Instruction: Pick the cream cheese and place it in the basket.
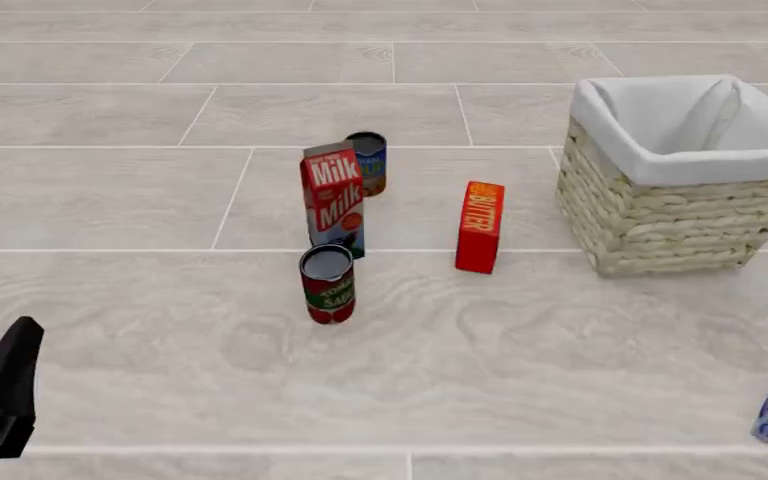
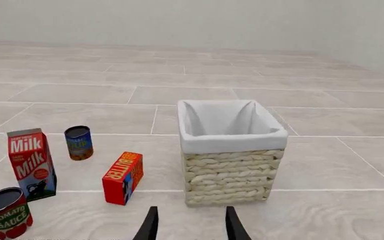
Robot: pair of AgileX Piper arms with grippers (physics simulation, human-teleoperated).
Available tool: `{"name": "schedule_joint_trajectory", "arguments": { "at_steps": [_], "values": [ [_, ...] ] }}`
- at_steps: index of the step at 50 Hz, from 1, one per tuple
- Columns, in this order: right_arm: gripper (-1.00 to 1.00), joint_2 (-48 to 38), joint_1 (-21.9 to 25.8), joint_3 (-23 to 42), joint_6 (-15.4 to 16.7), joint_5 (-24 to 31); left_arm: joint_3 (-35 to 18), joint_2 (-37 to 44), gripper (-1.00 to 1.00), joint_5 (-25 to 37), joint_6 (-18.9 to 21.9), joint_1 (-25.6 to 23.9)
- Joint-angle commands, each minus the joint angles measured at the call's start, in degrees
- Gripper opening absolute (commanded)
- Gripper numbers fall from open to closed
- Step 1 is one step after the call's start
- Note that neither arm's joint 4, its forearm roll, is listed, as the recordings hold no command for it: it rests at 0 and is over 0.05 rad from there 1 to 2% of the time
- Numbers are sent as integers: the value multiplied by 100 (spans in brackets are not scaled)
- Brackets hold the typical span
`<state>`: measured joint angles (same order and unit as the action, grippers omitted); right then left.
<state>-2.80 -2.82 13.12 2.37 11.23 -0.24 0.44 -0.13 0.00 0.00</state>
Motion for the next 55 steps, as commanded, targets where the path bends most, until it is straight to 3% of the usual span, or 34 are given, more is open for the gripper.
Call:
{"name": "schedule_joint_trajectory", "arguments": {
  "at_steps": [1,7,10,20,28,33,40,43,45,55],
  "values": [
    [100,-364,-190,466,83,480,0,1,100,0,0,0],
    [100,-380,-406,632,114,855,0,1,100,0,0,0],
    [100,-536,-596,712,-115,1056,0,1,100,0,0,0],
    [100,-389,-812,648,59,1338,0,1,100,0,0,0],
    [100,-523,-1067,182,-273,1089,0,1,100,0,0,0],
    [100,-550,-1107,-107,-131,926,0,1,100,0,0,0],
    [100,-806,-1333,-502,-501,608,0,1,100,0,0,0],
    [100,-803,-1655,-601,-703,540,0,1,100,0,0,0],
    [100,-617,-1661,-545,-477,714,0,1,100,0,0,0],
    [100,-626,-1650,-873,-492,587,0,1,100,0,0,0]
  ]
}}
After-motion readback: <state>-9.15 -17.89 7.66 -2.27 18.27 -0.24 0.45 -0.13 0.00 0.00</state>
